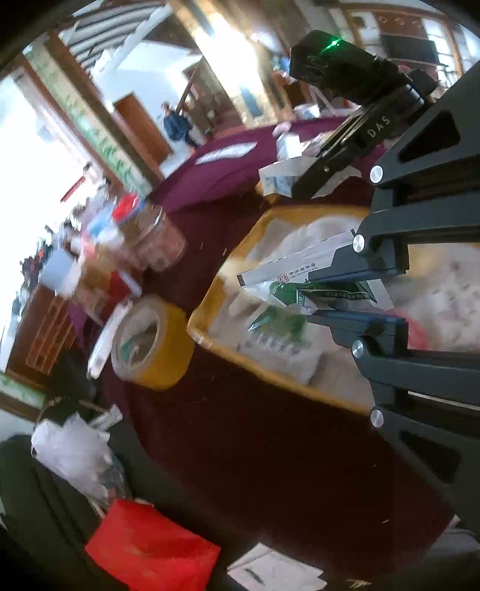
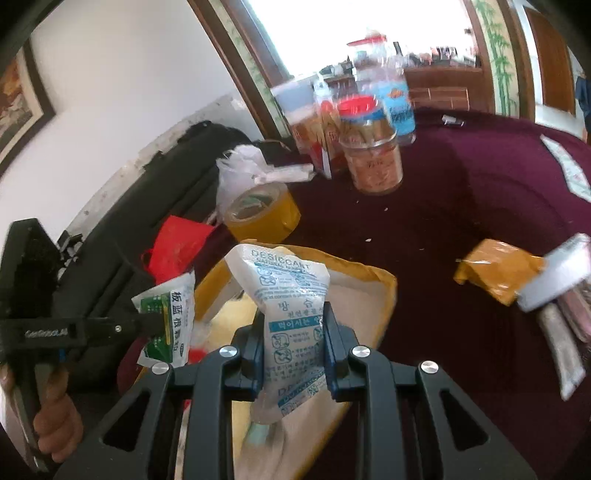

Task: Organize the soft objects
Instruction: 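Carry both packets to the tray and open both tools, then grasp the white red-printed bag with the right tool while the left tool grasps the hand-cream tube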

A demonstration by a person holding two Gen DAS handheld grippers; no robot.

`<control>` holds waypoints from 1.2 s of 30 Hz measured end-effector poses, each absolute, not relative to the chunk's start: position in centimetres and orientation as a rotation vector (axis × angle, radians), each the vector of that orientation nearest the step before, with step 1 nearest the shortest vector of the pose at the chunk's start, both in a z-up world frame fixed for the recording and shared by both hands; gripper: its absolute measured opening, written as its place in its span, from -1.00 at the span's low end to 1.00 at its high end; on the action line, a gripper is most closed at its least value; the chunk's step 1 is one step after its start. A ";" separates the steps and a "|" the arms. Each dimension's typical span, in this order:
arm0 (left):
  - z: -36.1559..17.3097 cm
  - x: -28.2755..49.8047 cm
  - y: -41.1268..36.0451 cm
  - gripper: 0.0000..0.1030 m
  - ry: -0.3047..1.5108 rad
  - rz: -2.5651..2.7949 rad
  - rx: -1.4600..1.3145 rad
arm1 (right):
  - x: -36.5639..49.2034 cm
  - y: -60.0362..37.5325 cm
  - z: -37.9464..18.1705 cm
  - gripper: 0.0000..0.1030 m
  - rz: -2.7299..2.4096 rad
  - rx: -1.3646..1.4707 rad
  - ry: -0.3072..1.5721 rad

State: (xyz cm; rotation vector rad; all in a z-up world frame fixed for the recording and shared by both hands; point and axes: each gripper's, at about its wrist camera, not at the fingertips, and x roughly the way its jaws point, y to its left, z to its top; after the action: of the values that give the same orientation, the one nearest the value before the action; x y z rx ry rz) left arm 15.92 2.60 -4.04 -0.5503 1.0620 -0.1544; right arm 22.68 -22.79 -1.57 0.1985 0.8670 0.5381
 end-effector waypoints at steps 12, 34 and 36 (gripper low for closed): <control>-6.4 20.0 3.0 -0.71 1.100 -0.119 -0.539 | 24.4 -23.3 -5.6 -0.27 0.502 0.241 0.906; -0.4 6.8 -6.4 0.42 0.904 -0.240 -0.400 | 18.0 -28.5 -1.8 0.24 0.637 0.402 0.756; -0.7 6.2 -8.7 0.42 0.916 -0.283 -0.375 | 16.1 -30.9 -1.8 0.24 0.621 0.429 0.750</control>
State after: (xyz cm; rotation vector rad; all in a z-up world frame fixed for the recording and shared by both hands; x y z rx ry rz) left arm 6.25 -8.71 -0.68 -0.3746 0.9156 -0.2833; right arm 16.10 -30.92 -1.84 0.4286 0.7501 0.6208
